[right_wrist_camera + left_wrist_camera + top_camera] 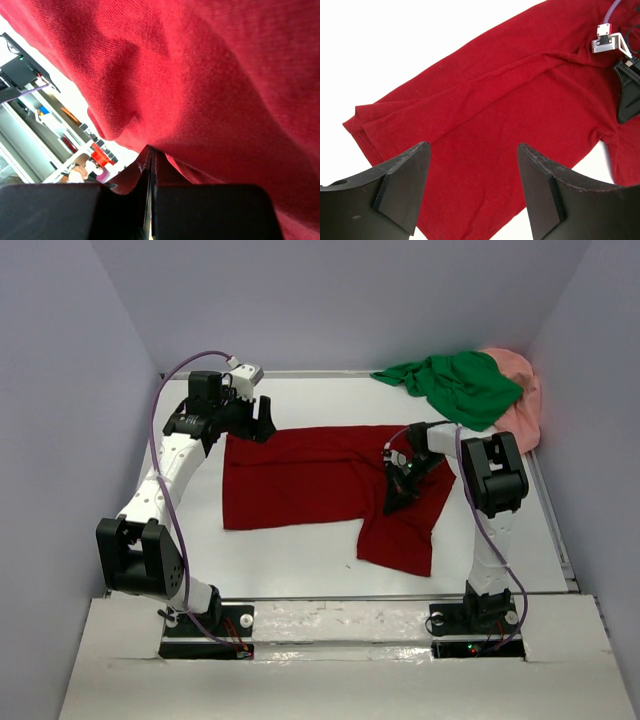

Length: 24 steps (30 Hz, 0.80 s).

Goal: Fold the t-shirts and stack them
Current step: Fold the tshirt

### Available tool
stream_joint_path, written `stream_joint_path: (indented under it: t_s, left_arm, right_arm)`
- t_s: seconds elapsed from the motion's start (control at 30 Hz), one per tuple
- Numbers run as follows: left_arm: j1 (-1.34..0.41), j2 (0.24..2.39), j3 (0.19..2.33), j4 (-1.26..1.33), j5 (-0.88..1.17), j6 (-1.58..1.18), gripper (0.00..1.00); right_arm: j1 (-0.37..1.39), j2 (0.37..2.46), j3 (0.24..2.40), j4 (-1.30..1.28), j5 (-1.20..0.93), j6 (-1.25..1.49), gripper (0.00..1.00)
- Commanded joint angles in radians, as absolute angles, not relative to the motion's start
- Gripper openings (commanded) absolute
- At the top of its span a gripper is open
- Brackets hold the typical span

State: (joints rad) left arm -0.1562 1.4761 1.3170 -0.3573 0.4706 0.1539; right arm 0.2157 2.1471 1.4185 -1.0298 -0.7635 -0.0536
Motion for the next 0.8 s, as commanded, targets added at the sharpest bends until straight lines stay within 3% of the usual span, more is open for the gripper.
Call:
stream_joint_path:
  t_s: [0.0,0.2,0.4,0.77]
  left_arm:
    - [-0.161,1.460,1.350,-0.356,0.497,0.163,0.80]
    - [-0.161,1.450,1.345,-0.357,0.495,0.166,0.80]
    - [-0.161,1.453,1.365,-0.367,0.497,0.164,0.80]
    - [-0.161,1.453,1.367,-0.370,0.494,0.167,0.80]
  right_arm:
    - [0.219,2.125,1.419,-1.014,-0.682,-0.058,0.00]
    - [0.219,2.054,1.355,-0.953,-0.384,-0.066,0.00]
    - [0.219,2.013,1.309,-0.956,-0.258,-0.083,0.00]
    - [0.219,1.968,1.253,-0.971,-0.202,-0.124,0.00]
